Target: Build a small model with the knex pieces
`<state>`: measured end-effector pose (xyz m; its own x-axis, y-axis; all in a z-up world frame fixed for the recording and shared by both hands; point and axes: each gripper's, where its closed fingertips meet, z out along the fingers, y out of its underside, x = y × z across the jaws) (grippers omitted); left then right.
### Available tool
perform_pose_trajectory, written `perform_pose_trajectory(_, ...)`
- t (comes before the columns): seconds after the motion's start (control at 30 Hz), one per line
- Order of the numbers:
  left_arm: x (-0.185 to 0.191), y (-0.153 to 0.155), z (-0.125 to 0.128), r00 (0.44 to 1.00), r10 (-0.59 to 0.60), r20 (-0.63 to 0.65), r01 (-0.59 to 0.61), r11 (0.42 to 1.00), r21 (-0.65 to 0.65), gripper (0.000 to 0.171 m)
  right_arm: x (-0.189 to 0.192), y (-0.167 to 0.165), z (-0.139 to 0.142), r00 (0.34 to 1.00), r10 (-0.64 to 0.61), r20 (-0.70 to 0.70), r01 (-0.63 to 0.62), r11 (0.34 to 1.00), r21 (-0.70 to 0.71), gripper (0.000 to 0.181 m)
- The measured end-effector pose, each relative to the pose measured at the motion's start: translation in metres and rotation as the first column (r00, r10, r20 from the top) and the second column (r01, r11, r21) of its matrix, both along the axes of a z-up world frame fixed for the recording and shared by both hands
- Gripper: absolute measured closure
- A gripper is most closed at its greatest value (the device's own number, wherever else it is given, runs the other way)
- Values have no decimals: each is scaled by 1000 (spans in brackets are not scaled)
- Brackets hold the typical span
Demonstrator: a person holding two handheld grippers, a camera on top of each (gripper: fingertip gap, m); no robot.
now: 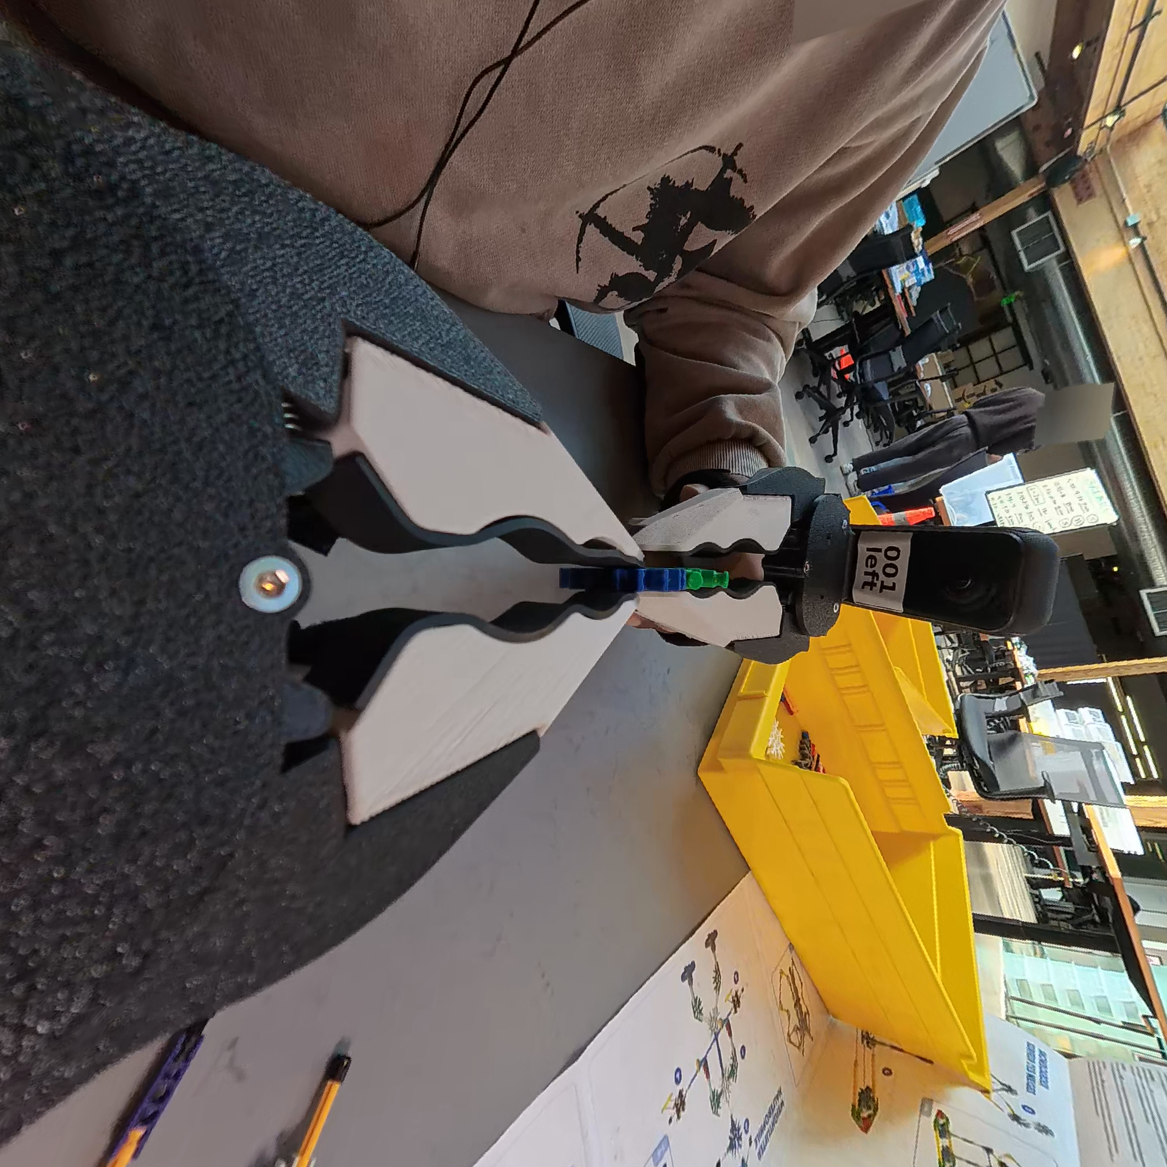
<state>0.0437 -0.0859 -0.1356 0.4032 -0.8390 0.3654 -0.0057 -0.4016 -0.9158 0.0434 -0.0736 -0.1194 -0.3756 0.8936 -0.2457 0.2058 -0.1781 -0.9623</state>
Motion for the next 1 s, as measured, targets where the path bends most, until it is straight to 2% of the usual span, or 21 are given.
perform_pose_trajectory(0.23, 2, -2, -1, 999, -20, 41, 22, 998, -62, 167, -1, -5, -4, 999, 20, 25, -19, 1000, -17, 176)
perform_pose_trajectory(0.3, 2, 0, -4, 999, -6, 48, 10, 996, -90, 167, -1, -3, -7, 999, 6, 40, -7, 1000, 20, 176)
perform_pose_trajectory(0.47, -7, 21, -11, 986, 160, 42, -154, 980, -129, 166, -10, 15, -14, 988, -150, 41, 142, 978, 153, 177)
perform_pose_trajectory(0.63, -23, 46, -21, 916, 399, -44, -401, 910, -109, 164, -23, 36, -20, 930, -367, 21, 339, 879, 335, 176)
perform_pose_trajectory(0.77, -34, 60, -30, 838, 521, -164, -531, 847, -21, 167, -33, 40, -21, 873, -488, 2, 434, 778, 454, 177)
perform_pose_trajectory(0.83, -37, 66, -31, 823, 543, -169, -555, 832, -28, 167, -36, 44, -21, 845, -534, -33, 455, 683, 571, 177)
perform_pose_trajectory(0.87, -38, 68, -31, 826, 542, -155, -555, 831, -50, 167, -36, 47, -21, 833, -552, -33, 464, 665, 585, 177)
perform_pose_trajectory(0.97, -38, 67, -34, 852, 504, -142, -520, 845, -122, 167, -33, 52, -22, 833, -551, -57, 463, 636, 617, 177)
perform_pose_trajectory(1.0, -40, 65, -38, 857, 490, -160, -510, 850, -134, 167, -32, 51, -20, 843, -535, -59, 464, 666, 584, 177)
